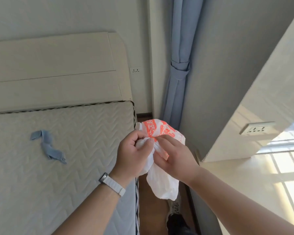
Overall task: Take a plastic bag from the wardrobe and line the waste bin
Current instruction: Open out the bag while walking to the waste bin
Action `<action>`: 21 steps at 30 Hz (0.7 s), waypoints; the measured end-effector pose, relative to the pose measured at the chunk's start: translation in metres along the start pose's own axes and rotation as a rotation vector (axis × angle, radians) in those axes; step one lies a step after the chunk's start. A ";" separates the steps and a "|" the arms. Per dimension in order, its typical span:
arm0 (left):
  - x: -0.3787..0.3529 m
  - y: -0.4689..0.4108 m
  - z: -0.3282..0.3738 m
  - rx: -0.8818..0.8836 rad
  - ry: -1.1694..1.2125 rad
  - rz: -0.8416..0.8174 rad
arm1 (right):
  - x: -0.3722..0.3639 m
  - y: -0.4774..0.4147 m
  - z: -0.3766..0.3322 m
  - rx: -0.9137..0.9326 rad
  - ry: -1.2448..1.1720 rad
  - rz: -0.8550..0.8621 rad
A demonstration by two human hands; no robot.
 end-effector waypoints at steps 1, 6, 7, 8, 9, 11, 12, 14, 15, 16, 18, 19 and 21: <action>-0.003 -0.015 -0.006 0.008 -0.004 0.003 | -0.003 -0.012 0.013 0.006 -0.010 0.004; -0.023 -0.101 -0.031 0.059 -0.026 0.019 | -0.010 -0.080 0.078 0.014 -0.069 0.026; -0.028 -0.118 -0.035 0.063 -0.041 0.009 | -0.009 -0.092 0.091 0.006 -0.078 0.028; -0.033 -0.134 -0.038 0.068 -0.055 0.003 | -0.008 -0.104 0.103 -0.001 -0.089 0.023; -0.037 -0.148 -0.041 0.076 -0.060 0.006 | -0.007 -0.115 0.115 -0.002 -0.099 0.012; -0.044 -0.176 -0.048 0.086 -0.060 0.028 | -0.003 -0.136 0.136 0.011 -0.112 -0.009; -0.048 -0.188 -0.051 0.089 -0.060 0.038 | -0.002 -0.147 0.146 0.018 -0.122 -0.021; -0.054 -0.209 -0.058 0.109 -0.051 0.054 | -0.002 -0.167 0.163 0.012 -0.149 -0.042; -0.056 -0.217 -0.061 0.132 -0.042 0.061 | -0.003 -0.175 0.169 0.005 -0.158 -0.050; -0.058 -0.223 -0.065 0.155 -0.032 0.066 | -0.005 -0.181 0.175 -0.003 -0.169 -0.059; -0.060 -0.234 -0.074 0.174 -0.034 0.076 | -0.011 -0.190 0.185 -0.024 -0.196 -0.079; -0.060 -0.241 -0.079 0.175 -0.043 0.082 | -0.014 -0.195 0.192 -0.037 -0.208 -0.087; -0.062 -0.255 -0.090 0.192 -0.061 0.088 | -0.022 -0.205 0.206 -0.070 -0.219 -0.097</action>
Point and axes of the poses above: each hand's wrist, its own y-axis away from the middle knuckle, its own x-axis out of the back of the hand, z = x × y, the point moved 2 cm from there along -y, towards the middle knuckle, and after that the axes turned 3 degrees about -z, right-handed, at the moved point
